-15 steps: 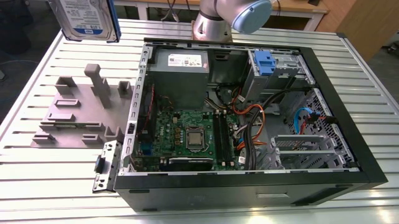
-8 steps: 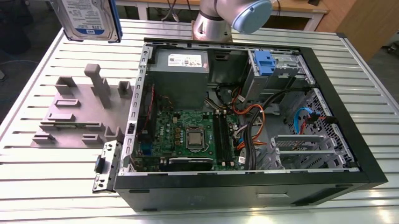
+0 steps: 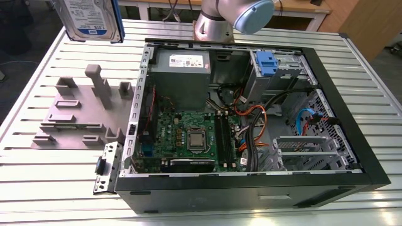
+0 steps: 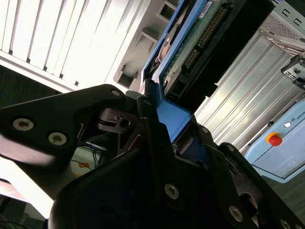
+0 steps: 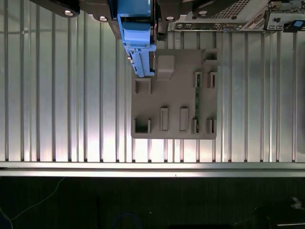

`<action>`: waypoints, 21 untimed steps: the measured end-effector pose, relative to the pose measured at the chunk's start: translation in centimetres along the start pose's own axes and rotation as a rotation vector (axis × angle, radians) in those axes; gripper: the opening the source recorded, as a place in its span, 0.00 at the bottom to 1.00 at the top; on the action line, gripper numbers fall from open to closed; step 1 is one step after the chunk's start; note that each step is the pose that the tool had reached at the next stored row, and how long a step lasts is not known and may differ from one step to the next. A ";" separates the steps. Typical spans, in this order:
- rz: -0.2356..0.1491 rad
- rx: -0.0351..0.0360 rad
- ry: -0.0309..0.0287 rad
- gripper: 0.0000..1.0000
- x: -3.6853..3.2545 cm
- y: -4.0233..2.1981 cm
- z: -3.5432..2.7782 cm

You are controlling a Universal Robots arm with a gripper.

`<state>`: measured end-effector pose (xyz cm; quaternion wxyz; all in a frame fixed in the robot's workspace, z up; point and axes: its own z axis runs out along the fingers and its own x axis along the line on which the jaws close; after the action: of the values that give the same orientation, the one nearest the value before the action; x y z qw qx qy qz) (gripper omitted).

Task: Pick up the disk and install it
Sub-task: 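Pick up the disk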

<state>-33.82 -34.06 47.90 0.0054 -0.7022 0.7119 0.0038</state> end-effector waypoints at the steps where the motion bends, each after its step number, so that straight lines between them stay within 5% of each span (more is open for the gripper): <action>1: 0.000 0.0000 0.0000 0.36 0.00 0.00 0.00; 17: 0.000 0.0000 0.0000 0.36 0.00 -0.06 0.00; 21: 0.000 -0.0001 0.0000 0.36 -0.01 -0.49 0.00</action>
<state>-33.33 -34.06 47.90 0.0054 -0.7022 0.7119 0.0039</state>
